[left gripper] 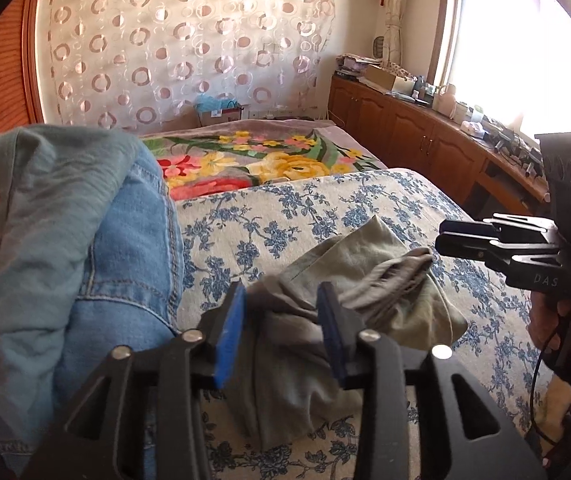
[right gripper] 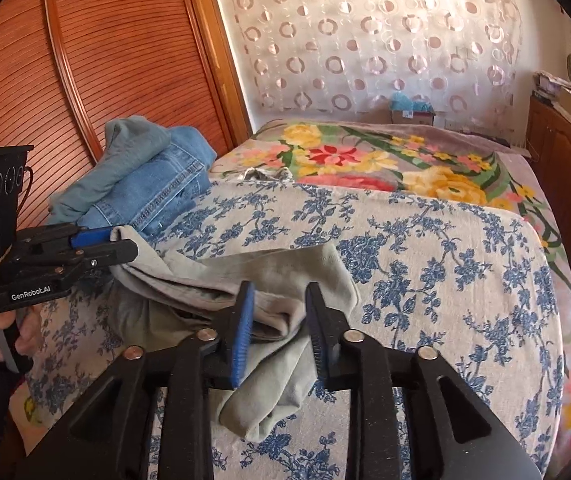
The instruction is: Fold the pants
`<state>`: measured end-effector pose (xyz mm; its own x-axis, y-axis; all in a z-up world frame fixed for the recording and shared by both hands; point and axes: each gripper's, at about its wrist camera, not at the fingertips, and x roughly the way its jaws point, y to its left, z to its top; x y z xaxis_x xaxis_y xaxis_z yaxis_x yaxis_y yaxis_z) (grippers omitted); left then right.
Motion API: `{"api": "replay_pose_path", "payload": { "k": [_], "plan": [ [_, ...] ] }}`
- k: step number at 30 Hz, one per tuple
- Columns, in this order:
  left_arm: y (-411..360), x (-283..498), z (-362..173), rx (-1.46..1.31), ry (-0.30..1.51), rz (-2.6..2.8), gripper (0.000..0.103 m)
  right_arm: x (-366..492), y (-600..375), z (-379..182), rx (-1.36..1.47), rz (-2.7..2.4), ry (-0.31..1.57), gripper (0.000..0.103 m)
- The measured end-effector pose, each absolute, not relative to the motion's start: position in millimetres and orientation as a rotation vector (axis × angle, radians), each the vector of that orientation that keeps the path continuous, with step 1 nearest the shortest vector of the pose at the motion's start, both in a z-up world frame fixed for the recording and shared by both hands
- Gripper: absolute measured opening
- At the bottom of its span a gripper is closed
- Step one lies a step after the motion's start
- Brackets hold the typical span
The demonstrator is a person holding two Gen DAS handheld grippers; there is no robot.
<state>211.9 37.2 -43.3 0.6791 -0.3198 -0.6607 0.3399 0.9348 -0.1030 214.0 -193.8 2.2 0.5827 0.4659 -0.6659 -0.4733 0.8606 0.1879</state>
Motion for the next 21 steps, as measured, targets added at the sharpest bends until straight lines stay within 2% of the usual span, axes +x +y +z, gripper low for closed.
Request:
{"api": "replay_pose_path", "payload": {
  "k": [6, 10, 21],
  "plan": [
    [36, 206, -42, 0.049, 0.741, -0.393, 0.048, 210, -196, 1, -0.028, 0.569, 0.786, 0.036],
    [37, 206, -48, 0.043, 0.747, -0.398, 0.065, 216, -188, -12, -0.074, 0.57, 0.825, 0.036],
    [40, 210, -53, 0.059, 0.751, -0.375, 0.066, 249, -171, -30, -0.142, 0.589, 0.85, 0.036]
  ]
}}
